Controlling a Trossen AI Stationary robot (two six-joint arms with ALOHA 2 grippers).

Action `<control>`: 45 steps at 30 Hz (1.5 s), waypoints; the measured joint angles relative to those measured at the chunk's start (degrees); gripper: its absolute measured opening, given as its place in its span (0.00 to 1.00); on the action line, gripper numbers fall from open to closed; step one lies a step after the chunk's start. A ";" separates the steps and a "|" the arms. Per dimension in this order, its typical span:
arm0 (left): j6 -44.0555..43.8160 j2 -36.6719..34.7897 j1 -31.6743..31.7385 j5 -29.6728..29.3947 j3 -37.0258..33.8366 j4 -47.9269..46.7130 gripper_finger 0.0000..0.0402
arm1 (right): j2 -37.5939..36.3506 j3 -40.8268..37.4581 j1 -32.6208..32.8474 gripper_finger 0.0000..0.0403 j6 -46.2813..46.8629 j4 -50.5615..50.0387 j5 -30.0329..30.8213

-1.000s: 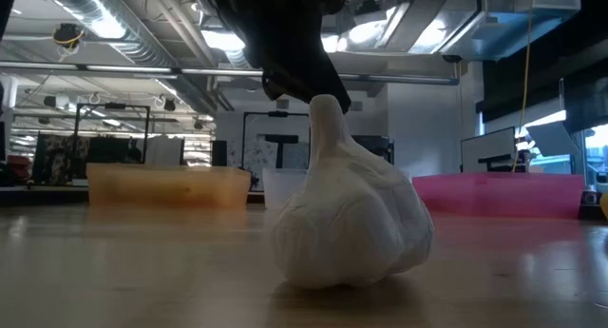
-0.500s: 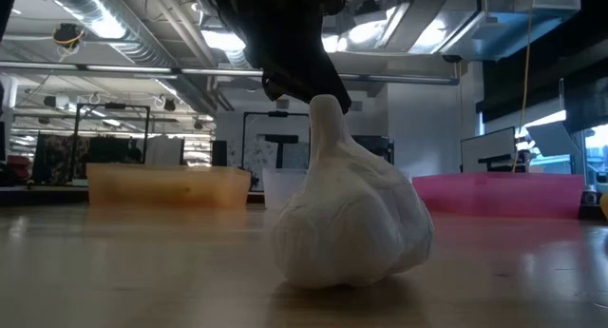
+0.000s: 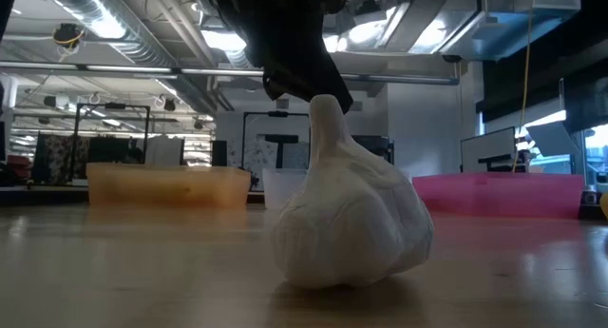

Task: Sort produce into baskets
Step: Put the yellow lemon into the orange bin

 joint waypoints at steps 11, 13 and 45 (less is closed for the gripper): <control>1.57 -0.02 0.13 -0.78 0.00 0.63 0.14 | -6.14 10.26 -2.04 0.36 -5.22 -23.33 7.76; 1.90 -0.02 0.33 -1.14 0.00 1.01 0.14 | -6.87 12.93 -3.15 0.36 -7.89 -27.67 11.51; 24.62 -0.02 7.60 -1.14 0.04 21.02 0.57 | -9.88 17.00 -34.11 0.38 -43.86 -18.45 24.53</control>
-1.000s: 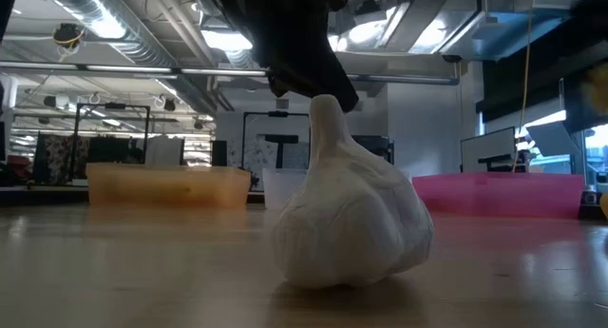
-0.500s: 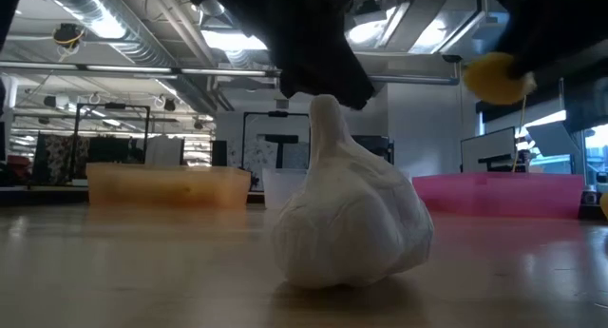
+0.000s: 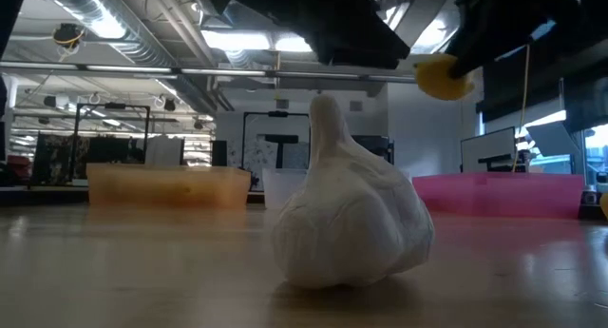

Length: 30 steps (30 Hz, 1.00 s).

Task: Sort produce into baskets
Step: Put the yellow lemon into the orange bin

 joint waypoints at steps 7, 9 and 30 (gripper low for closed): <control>17.86 0.00 -0.08 -0.77 0.00 3.03 0.57 | 0.00 0.00 -5.16 0.38 -1.28 3.49 -11.31; 23.32 0.00 -0.08 -0.83 0.00 4.16 0.57 | 0.00 0.00 -6.28 0.38 -1.52 5.33 -15.17; 39.99 -0.04 -0.91 -0.93 0.00 4.70 0.57 | -0.14 0.02 -10.30 0.38 -7.25 16.82 -31.75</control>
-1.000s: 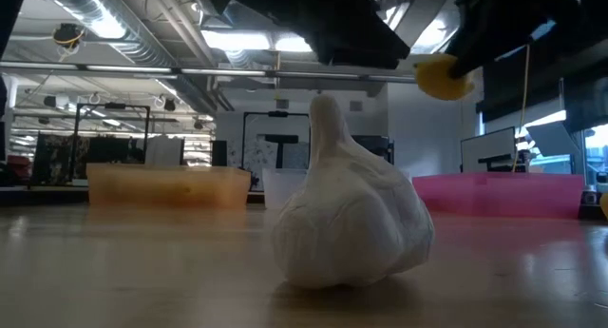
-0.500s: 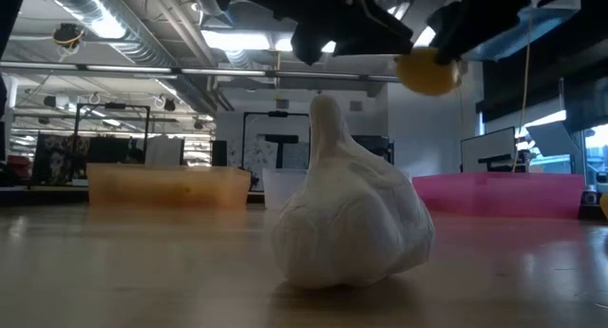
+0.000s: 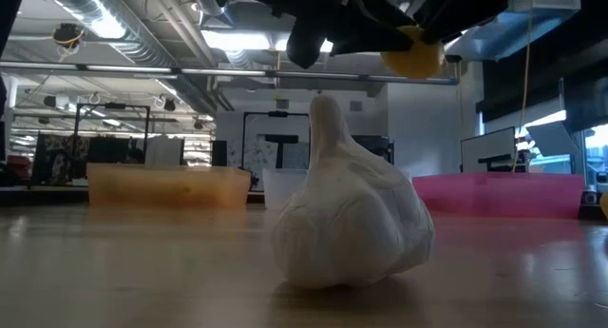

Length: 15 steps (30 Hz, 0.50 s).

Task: Sort produce into baskets
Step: Put the yellow lemon into the orange bin

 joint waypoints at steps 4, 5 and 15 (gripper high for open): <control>0.03 0.00 -0.32 -0.39 0.00 0.03 0.57 | -0.03 0.00 0.00 0.38 0.03 0.28 -0.45; 0.06 0.00 -0.50 -0.49 0.00 -0.02 0.57 | -0.03 0.00 0.00 0.38 0.05 0.50 -0.69; -0.64 -0.13 -0.92 -0.07 0.02 -0.41 0.57 | -0.01 -0.04 0.04 0.38 0.73 3.24 -5.25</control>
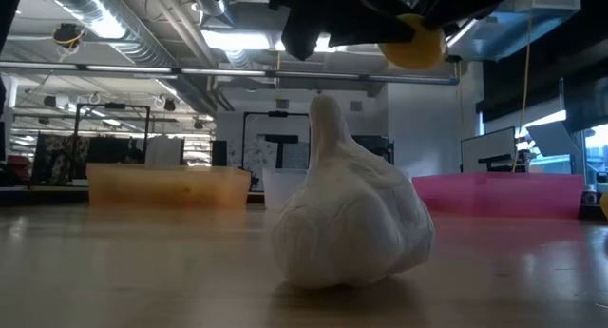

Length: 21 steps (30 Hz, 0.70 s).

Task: Sort produce into baskets
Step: Put the yellow lemon into the orange bin

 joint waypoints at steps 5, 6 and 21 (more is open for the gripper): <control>-0.79 0.02 0.00 0.00 0.00 0.42 0.57 | 0.00 0.00 0.00 0.38 0.94 0.17 -0.39; -0.92 0.02 0.00 0.00 0.00 0.55 0.57 | 0.00 0.00 0.00 0.38 0.96 0.20 -0.49; -1.35 0.13 0.00 -0.62 -0.02 0.79 0.37 | 0.00 0.00 0.09 0.38 1.62 -0.17 0.45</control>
